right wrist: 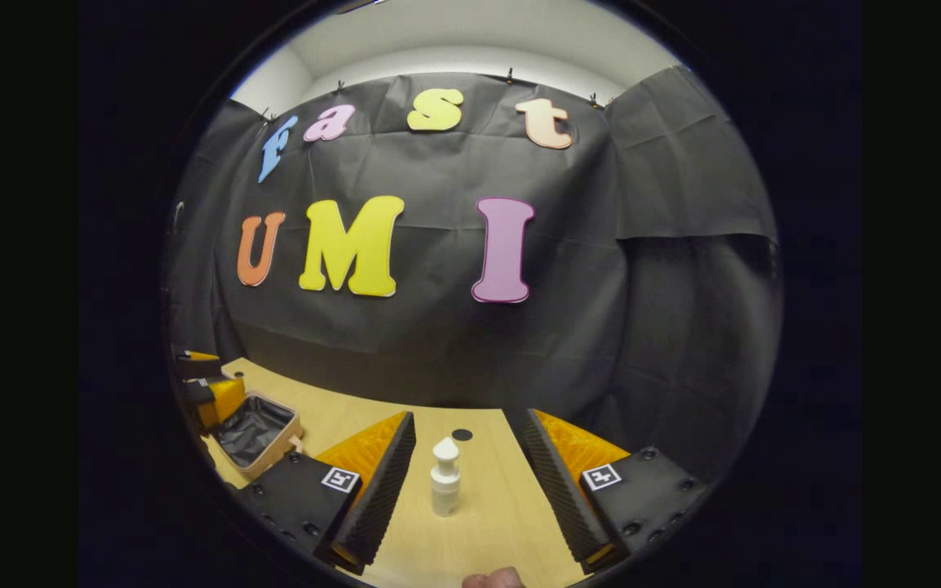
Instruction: First open the suitcase, pack the skin care products into it, and then close the suitcase.
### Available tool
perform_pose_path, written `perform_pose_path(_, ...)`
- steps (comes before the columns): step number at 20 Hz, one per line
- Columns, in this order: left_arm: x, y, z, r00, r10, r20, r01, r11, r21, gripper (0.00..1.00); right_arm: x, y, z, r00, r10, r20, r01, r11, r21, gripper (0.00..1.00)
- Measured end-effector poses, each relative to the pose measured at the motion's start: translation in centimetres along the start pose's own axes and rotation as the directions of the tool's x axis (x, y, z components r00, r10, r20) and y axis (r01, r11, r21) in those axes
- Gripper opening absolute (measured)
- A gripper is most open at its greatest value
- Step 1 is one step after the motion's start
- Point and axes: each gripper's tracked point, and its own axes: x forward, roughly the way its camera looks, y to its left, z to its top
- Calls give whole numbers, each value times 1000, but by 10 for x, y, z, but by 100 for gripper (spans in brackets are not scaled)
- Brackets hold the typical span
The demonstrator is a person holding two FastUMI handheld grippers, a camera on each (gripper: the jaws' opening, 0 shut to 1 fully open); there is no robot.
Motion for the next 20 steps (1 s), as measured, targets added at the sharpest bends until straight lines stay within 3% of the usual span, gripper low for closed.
perform_pose_path(8, 44, -92, -85, 985, -118, -126, 121, 993, 11, 99, 4, -44, -16, 998, -22, -52, 20, 999, -37, 80)
perform_pose_path(14, 93, -120, -137, 968, -143, -205, 146, 989, -2, 98, 2, -71, -26, 994, -57, -94, 52, 997, -59, 80)
perform_pose_path(20, 128, -111, -172, 947, -120, -299, 125, 992, -2, 97, 4, -81, -45, 986, -66, -154, 58, 997, -53, 80)
